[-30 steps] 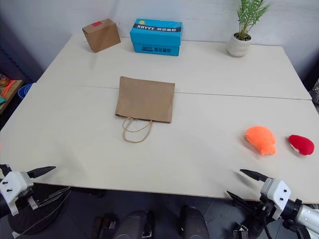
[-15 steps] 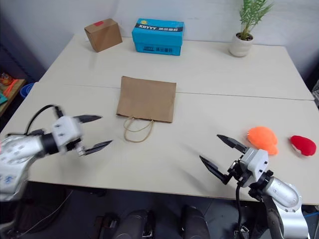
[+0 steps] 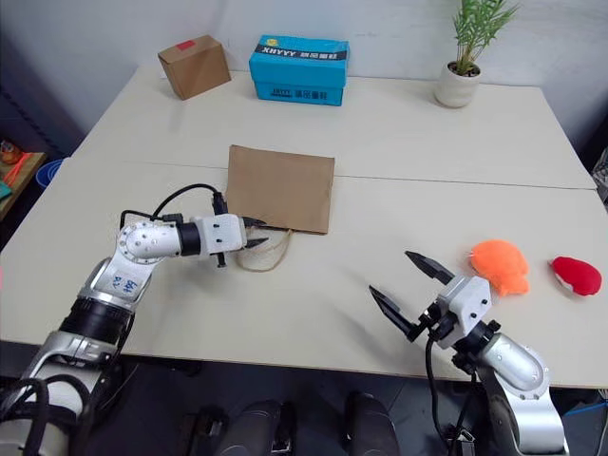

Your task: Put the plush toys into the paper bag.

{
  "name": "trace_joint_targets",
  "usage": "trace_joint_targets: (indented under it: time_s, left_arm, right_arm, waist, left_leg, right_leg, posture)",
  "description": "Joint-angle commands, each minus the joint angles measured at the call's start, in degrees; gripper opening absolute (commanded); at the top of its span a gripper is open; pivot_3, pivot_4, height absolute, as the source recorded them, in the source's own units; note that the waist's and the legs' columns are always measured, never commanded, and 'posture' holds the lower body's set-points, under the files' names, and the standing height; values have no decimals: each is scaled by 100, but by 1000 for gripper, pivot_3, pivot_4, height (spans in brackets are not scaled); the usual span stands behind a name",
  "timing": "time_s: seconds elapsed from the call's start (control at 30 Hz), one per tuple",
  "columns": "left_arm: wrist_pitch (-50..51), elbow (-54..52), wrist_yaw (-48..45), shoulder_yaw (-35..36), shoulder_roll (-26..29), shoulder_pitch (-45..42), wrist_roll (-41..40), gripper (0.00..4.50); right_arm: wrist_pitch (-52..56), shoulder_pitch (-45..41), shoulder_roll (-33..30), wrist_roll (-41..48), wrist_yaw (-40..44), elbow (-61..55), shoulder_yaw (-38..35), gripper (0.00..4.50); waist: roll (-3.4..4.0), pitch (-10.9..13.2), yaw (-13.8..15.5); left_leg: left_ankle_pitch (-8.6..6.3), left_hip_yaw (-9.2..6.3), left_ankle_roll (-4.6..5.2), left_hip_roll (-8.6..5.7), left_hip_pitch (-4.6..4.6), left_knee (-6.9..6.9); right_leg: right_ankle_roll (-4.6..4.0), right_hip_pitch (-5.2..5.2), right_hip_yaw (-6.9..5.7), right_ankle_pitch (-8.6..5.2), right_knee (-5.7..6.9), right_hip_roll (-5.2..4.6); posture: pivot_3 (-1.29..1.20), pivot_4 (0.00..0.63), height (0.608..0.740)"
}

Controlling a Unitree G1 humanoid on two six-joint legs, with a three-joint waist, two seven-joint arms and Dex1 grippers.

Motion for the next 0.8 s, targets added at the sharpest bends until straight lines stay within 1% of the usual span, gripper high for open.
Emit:
trace_joint_targets:
  time_s: [0.03,0.07,0.13,0.2,0.3,0.37,0.53,0.63,0.8]
  left_arm:
    - [-177,73,-442,-14,-8,-264,-211,128]
    - [-143,88,-542,6,-37,-318,-281,0]
    - [421,-277,-1218,120,-192,-466,-1036,0]
    - [847,-549,-1495,230,-336,-657,-1470,0]
    - [1411,-900,-1572,357,-548,-930,-1877,0]
    - [1834,-1128,-1460,464,-723,-1076,-2126,0]
    - [2481,-1577,-1276,558,-1017,-1083,-2446,0]
    - [2768,-1760,-1098,577,-1233,-1021,-2561,0]
    - [2865,-2168,-1131,503,-1422,-739,-2687,0]
  right_arm:
    - [74,43,-57,35,27,-235,37,3513]
    - [98,34,-71,23,32,-240,51,3183]
    - [369,-126,-84,-46,-71,-356,218,2482]
    - [658,-320,-109,-125,-140,-460,440,1767]
    - [888,-681,-58,-418,-287,-529,790,681]
    - [1129,-969,21,-558,-416,-551,1061,20]
    - [1397,-1835,432,-1032,-844,-80,1543,20]
    - [1352,-2088,550,-1278,-890,300,1726,20]
    - [1513,-2653,771,-1591,-930,971,2018,20]
  waist:
    - [0,0,-16]
    - [0,0,-20]
    - [0,0,-19]
    - [0,0,-20]
    - [-1,0,-20]
    - [-1,0,-20]
    - [-1,0,-43]
    - [0,0,-35]
    - [-1,0,-38]
  left_leg:
    - [-1,2,1,0,1,1]
    - [-1,4,2,1,2,2]
    - [-1,4,2,4,2,7]
    - [-1,2,2,7,-4,23]
    - [-12,-1,4,15,-13,64]
    - [-16,0,5,16,-13,76]
    - [-17,3,6,16,-12,81]
    - [-17,1,5,17,-12,81]
    - [-17,3,7,14,-16,85]
  right_leg:
    - [0,0,0,0,1,0]
    - [0,0,0,0,2,2]
    - [0,-1,1,0,7,4]
    - [0,-2,14,0,16,4]
    - [0,-4,22,0,31,6]
    - [0,-3,26,0,39,9]
    - [0,-3,32,0,45,13]
    - [-1,-4,32,0,45,16]
    - [0,-4,34,0,44,15]
  posture:
    - [0,150,740]
    - [0,150,740]
    - [0,150,740]
    - [0,150,740]
    - [0,150,740]
    - [0,150,740]
    - [0,150,740]
    - [0,150,740]
    - [0,150,740]
